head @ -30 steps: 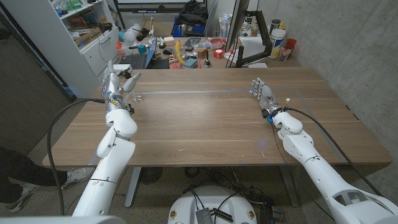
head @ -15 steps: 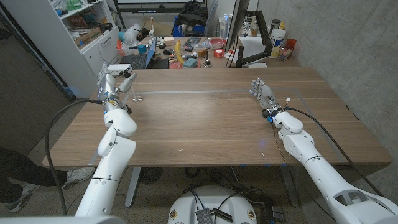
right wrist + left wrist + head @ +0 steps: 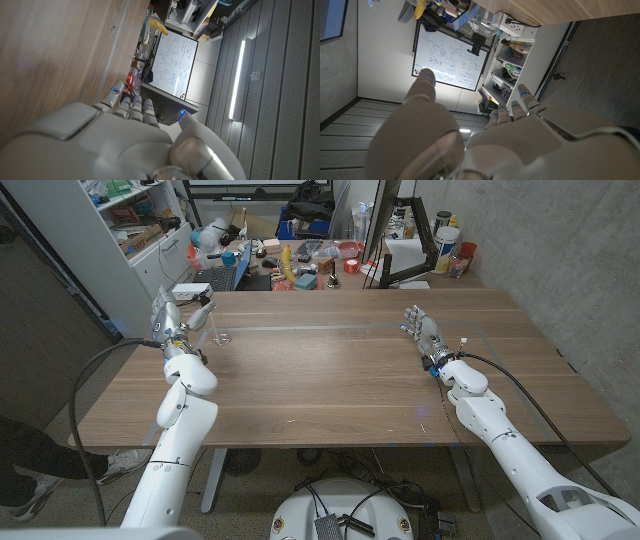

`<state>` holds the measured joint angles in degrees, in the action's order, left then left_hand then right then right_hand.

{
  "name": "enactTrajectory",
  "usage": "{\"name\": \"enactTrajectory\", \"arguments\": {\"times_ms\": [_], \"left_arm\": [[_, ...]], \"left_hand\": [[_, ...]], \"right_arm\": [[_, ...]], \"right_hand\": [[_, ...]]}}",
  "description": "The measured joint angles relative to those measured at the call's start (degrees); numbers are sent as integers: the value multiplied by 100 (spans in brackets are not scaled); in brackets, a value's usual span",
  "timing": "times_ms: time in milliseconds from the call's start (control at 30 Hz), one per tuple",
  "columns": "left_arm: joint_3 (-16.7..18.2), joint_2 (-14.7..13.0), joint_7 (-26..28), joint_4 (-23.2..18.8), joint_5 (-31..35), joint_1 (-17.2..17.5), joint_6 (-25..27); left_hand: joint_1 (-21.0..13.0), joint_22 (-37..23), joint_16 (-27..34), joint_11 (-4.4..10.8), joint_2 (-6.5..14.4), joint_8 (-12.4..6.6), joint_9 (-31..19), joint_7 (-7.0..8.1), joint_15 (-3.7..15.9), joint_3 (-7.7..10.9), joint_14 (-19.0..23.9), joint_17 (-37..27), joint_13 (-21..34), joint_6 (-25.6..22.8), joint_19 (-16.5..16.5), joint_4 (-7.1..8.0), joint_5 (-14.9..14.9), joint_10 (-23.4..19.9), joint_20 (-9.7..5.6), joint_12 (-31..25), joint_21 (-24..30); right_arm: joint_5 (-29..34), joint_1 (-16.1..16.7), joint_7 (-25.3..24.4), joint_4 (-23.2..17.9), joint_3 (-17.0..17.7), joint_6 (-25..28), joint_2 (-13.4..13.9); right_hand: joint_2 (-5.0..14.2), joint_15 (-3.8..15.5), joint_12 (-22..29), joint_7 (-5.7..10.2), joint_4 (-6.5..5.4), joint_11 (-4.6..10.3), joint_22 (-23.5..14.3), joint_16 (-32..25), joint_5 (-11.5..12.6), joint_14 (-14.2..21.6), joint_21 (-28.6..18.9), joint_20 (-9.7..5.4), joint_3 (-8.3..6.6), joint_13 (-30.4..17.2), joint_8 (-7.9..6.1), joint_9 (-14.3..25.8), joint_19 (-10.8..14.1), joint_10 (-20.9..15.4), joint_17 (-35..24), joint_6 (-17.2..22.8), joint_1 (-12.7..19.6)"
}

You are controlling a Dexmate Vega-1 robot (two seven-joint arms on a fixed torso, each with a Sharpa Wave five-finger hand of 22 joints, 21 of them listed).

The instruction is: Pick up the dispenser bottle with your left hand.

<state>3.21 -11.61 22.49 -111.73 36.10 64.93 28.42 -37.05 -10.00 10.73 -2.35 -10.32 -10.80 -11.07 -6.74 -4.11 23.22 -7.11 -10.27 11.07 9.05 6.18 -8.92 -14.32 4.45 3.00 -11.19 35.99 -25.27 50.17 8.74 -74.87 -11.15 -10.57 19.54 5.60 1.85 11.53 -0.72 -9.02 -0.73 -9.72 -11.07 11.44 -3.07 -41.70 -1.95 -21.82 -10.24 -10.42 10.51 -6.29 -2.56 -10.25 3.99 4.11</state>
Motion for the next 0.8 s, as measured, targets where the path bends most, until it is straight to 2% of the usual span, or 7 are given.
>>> {"name": "enactTrajectory", "arguments": {"times_ms": [167, 467, 800], "left_arm": [[16, -15, -44, 62, 34, -53, 84], [39, -47, -86, 258, 55, -187, 184], [57, -56, -86, 490, 47, -321, 260]], "left_hand": [[-39, 0, 0, 31, 39, 23, 0, 10, -5, -49, -55, 0, 0, 69, 1, -1, -15, 32, -1, 0, -40], [-99, 0, 0, -31, 38, 22, 1, 10, -29, -118, -79, 0, 0, 69, 1, 21, -60, 94, -1, 0, -84], [-122, 0, 0, -31, 61, 22, 1, 10, -29, -206, -79, 0, 0, 69, -21, 16, -60, 94, -23, 0, -106]], "right_arm": [[-3, 1, 0, 0, 2, 0, 0], [-11, 1, 4, 9, 6, -2, -2], [-17, 21, 0, 9, 15, -2, 0]], "right_hand": [[0, 0, 0, -2, 0, 0, 0, 0, 0, 0, 44, 0, 0, 0, 0, 0, 0, 0, 0, 1, 0], [-3, 0, 45, -31, 0, 0, 0, 0, 0, 0, 44, 0, 0, 0, 0, 0, -1, 0, 0, 31, -2], [-24, 0, 45, -31, 16, 0, 0, 0, 0, 0, 44, 0, 16, 0, 0, 0, -1, 0, 0, 31, -23]]}}
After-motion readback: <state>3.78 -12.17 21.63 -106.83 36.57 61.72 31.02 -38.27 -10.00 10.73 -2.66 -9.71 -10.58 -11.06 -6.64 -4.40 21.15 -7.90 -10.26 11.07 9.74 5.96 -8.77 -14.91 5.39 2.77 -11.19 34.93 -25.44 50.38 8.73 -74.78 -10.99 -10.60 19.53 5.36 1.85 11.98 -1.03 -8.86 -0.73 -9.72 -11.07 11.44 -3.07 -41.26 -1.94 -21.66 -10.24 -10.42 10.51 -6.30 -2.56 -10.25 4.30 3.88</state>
